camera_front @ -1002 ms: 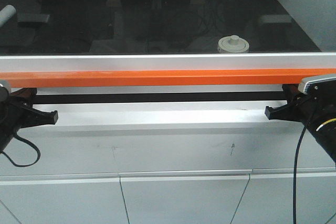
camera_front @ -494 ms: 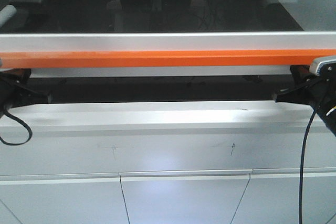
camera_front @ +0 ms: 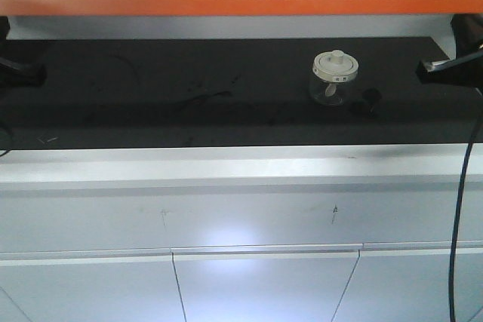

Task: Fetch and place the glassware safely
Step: 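Push the orange handle upward with both grippers to raise the sash, then withdraw both grippers and lower the right gripper toward the jar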

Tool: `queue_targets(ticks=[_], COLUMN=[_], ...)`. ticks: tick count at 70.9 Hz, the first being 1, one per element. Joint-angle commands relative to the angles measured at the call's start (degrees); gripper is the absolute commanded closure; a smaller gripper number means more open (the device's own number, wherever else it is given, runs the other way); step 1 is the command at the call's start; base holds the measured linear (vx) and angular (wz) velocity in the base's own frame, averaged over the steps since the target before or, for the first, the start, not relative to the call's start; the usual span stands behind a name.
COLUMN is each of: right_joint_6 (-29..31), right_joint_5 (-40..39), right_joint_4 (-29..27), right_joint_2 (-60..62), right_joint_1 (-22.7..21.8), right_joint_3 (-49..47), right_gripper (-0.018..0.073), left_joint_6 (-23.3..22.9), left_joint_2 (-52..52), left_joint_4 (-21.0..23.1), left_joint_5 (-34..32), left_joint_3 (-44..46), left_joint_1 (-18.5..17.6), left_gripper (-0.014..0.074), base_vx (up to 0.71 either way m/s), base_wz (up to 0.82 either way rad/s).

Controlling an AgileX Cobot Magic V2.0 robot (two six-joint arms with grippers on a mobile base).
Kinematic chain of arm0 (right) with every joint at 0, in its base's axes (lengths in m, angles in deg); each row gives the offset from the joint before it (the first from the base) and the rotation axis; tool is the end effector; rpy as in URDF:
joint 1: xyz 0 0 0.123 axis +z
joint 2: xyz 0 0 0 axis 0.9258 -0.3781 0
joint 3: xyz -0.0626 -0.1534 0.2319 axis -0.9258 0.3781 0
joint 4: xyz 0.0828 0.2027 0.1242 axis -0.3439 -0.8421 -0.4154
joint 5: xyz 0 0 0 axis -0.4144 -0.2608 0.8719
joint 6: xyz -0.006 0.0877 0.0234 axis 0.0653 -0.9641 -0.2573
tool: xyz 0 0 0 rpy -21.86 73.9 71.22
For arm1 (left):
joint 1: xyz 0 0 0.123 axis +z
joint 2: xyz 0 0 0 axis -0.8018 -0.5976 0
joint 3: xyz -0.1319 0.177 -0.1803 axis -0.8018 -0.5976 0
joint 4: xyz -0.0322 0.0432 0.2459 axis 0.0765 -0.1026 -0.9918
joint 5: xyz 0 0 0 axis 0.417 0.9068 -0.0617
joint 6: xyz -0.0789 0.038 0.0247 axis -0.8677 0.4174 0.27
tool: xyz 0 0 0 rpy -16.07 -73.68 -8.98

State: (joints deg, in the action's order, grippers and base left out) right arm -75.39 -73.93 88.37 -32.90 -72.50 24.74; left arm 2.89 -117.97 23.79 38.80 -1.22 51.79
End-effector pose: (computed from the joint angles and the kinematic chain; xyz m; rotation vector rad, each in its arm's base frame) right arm 0.2962 -0.0071 0.3101 -0.1700 1.3281 -0.0215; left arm 0.2753 -0.0111 0.3408 0.1576 1.4383 0.0655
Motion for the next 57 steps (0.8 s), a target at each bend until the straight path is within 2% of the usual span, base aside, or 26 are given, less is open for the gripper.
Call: queue_targets(ticks=[1, 30, 48, 57], right_joint_6=[-0.76, -4.40, -7.38, -12.78], right_joint_5=[-4.31, -0.08, 5.01, 5.33], right_joint_4=[-0.76, 4.33, 8.36, 10.68], right_joint_2=[2.85, 4.17, 6.42, 7.55], right_joint_1=[-0.21, -0.21, -0.21, -0.21], right_joint_3=[-2.02, -2.02, -1.80, -1.80], right_gripper=[0.0563, 0.0563, 0.0563, 0.0563], left_joint_6=[-0.15, -0.56, -0.63, -0.57], left_joint_2=[3.95, 5.16, 7.65, 9.48], left_joint_4=[0.20, 0.20, 0.20, 0.20], left_joint_5=[-10.91, -7.61, 0.94, 4.67], left_joint_3=[3.46, 3.29, 3.29, 3.29], left_joint_1=[0.02, 0.02, 0.02, 0.02], left_gripper=[0.0603, 0.0603, 0.0603, 0.0603], base_vx=[0.00, 0.00, 0.00, 0.00], base_wz=[0.00, 0.00, 0.00, 0.00])
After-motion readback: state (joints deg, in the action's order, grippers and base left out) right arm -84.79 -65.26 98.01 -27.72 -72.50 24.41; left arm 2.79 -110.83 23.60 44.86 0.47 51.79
